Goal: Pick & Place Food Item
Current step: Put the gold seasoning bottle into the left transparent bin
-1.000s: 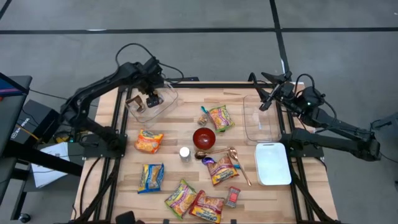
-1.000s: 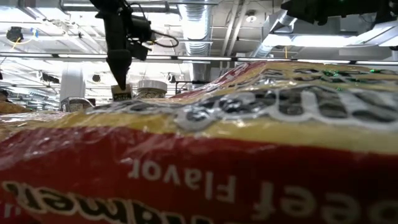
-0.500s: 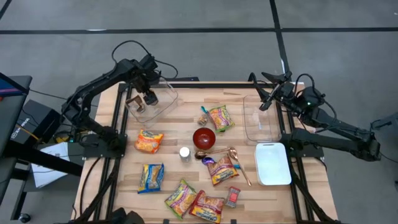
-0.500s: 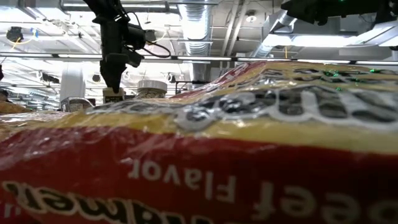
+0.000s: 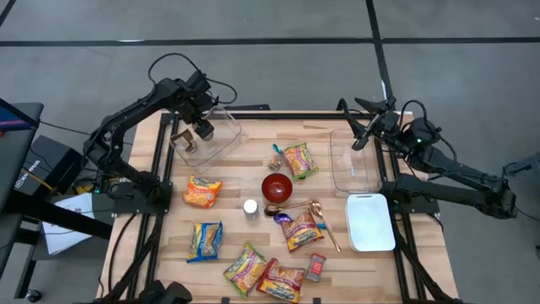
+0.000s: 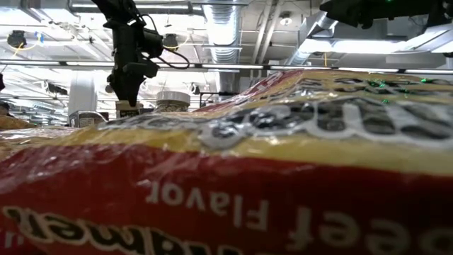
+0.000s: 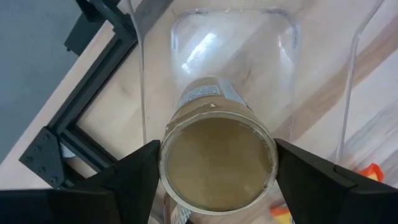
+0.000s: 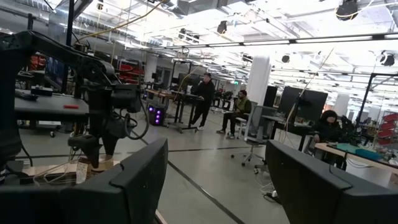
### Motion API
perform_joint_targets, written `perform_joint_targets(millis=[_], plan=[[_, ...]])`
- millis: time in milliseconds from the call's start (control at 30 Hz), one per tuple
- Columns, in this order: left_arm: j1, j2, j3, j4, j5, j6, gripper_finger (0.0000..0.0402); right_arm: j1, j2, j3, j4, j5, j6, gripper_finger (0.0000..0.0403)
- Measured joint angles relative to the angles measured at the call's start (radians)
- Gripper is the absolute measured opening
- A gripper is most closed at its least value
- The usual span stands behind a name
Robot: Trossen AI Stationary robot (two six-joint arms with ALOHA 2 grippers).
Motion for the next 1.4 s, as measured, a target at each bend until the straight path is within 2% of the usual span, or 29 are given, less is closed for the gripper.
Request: perform_joint_targets(millis=[500, 800, 1000, 1400], plan=[[0.002, 0.09, 0.0, 0.03, -0.014, 0.01, 0.0273, 0.001, 0.0, 0.0, 0.0, 0.0, 0.0, 0.0265], [0.063, 0.101, 0.0, 0.028, -0.014, 0.011, 0.0274, 0.001, 0.0, 0.0, 0.0, 0.0, 0.0, 0.0265], [0.095, 0.101, 0.0, 0.029, 0.046, 0.012, 0.0278, 0.001, 0.0, 0.0, 0.0, 0.0, 0.0, 0.0265], [0.095, 0.101, 0.0, 0.028, 0.059, 0.011, 0.028, 0.001, 0.0, 0.0, 0.0, 0.0, 0.0, 0.0265]])
